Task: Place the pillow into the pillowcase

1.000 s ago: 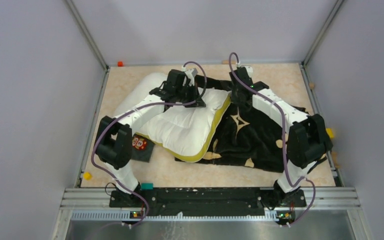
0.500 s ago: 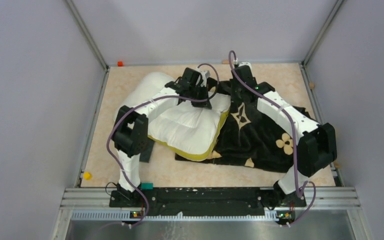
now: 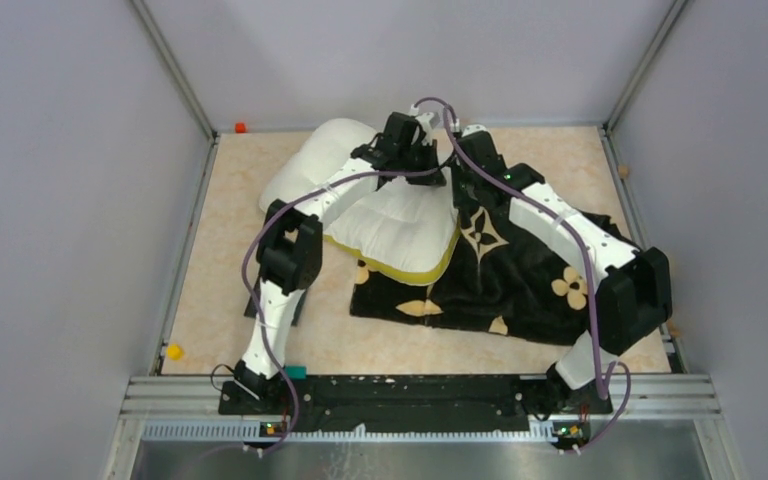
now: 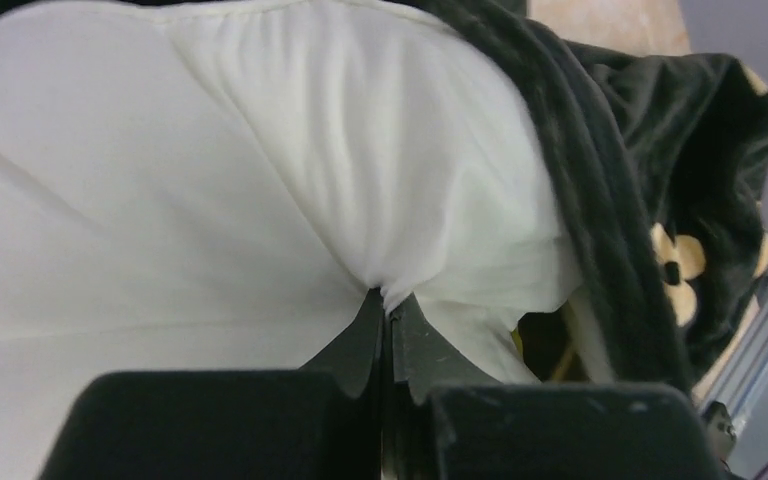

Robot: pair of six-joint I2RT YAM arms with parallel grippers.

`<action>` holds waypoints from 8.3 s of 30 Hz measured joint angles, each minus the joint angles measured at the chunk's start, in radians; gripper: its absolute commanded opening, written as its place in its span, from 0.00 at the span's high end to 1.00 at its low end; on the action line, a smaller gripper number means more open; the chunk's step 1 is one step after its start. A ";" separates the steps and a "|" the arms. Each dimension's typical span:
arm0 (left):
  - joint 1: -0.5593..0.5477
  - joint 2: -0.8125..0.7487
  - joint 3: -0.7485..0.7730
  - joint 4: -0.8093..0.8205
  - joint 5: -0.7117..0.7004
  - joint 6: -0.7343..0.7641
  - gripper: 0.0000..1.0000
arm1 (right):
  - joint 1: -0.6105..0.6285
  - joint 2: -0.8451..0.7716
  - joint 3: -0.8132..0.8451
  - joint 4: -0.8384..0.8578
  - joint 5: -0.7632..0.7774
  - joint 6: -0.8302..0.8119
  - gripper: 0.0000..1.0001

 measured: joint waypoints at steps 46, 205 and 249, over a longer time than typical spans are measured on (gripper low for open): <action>-0.062 -0.301 -0.568 -0.063 -0.242 0.027 0.85 | 0.224 -0.115 -0.615 0.295 -0.002 0.365 0.55; 0.090 -0.395 -0.496 -0.035 -0.299 -0.006 0.01 | -0.067 0.499 0.484 -0.073 0.076 0.013 0.34; 0.087 -0.120 -0.230 0.108 -0.198 -0.026 1.00 | -0.016 0.602 0.900 -0.235 -0.089 0.046 1.00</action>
